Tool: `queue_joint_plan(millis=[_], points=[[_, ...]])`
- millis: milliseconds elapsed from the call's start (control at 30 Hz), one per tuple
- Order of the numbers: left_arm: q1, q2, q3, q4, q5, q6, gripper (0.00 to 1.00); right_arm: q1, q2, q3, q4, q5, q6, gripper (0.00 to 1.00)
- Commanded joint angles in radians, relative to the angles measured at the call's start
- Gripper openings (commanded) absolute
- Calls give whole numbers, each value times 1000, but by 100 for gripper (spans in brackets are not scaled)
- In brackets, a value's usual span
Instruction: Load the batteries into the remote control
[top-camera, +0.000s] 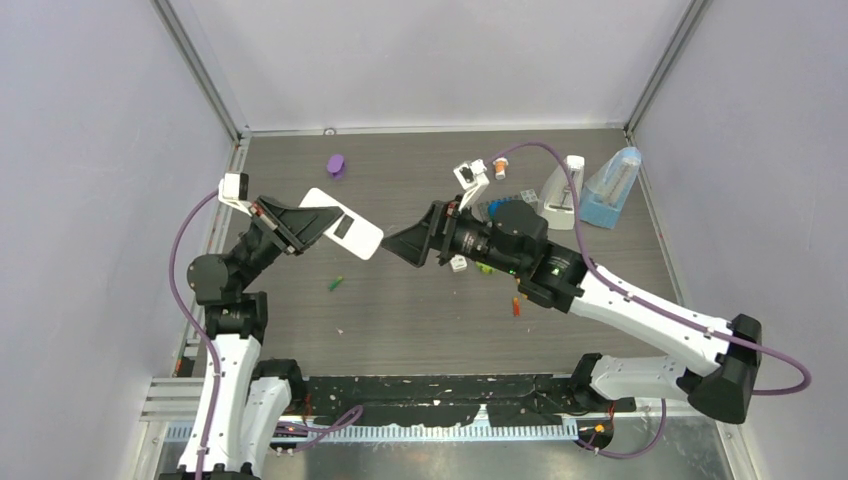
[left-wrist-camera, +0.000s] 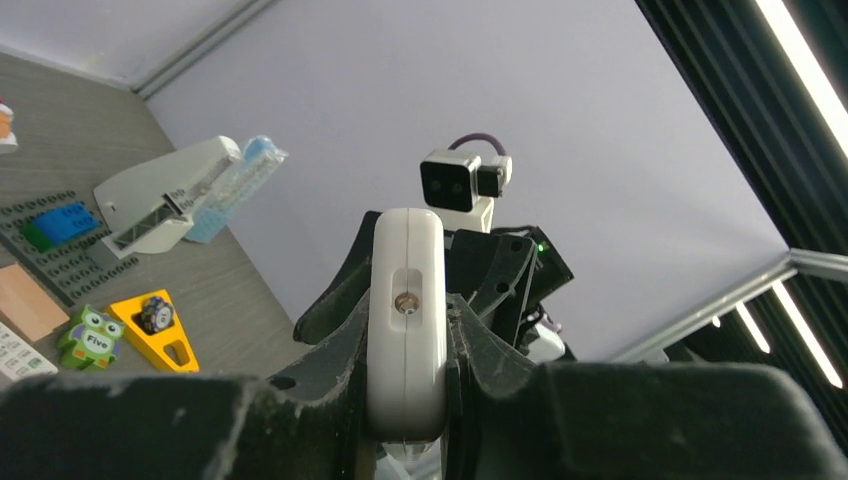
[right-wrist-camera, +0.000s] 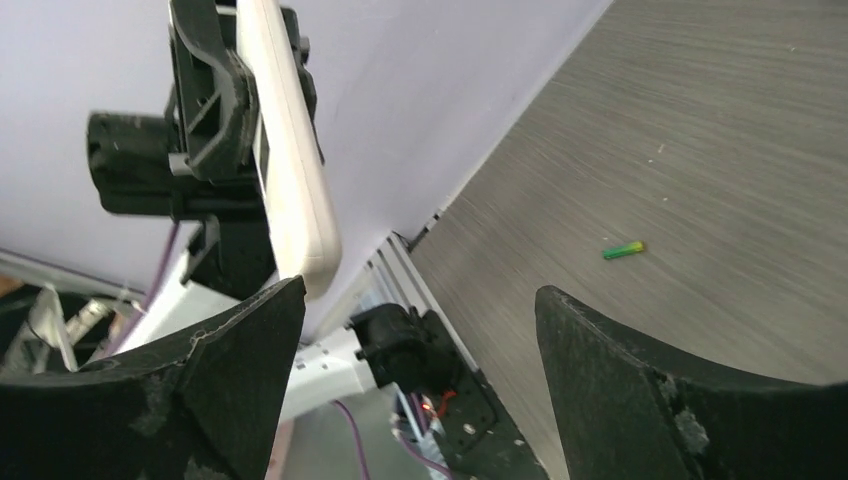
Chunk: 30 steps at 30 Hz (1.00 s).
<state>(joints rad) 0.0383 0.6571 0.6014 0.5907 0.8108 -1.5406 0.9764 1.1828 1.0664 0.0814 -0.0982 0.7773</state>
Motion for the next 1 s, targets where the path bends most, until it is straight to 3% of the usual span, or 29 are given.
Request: queue_joint_plan(millis=[0, 300, 833, 967], points=[[-3, 1, 80, 34, 153, 17, 0, -8, -54, -9, -121, -119, -235, 90], [-2, 0, 122, -31, 285, 85, 0, 6, -17, -8, -6, -381, -301, 90], [-3, -7, 137, -69, 323, 125, 0, 44, -1, 11, 81, -401, -267, 86], [-2, -13, 138, -69, 339, 125, 0, 46, 30, 44, 77, -389, -232, 79]])
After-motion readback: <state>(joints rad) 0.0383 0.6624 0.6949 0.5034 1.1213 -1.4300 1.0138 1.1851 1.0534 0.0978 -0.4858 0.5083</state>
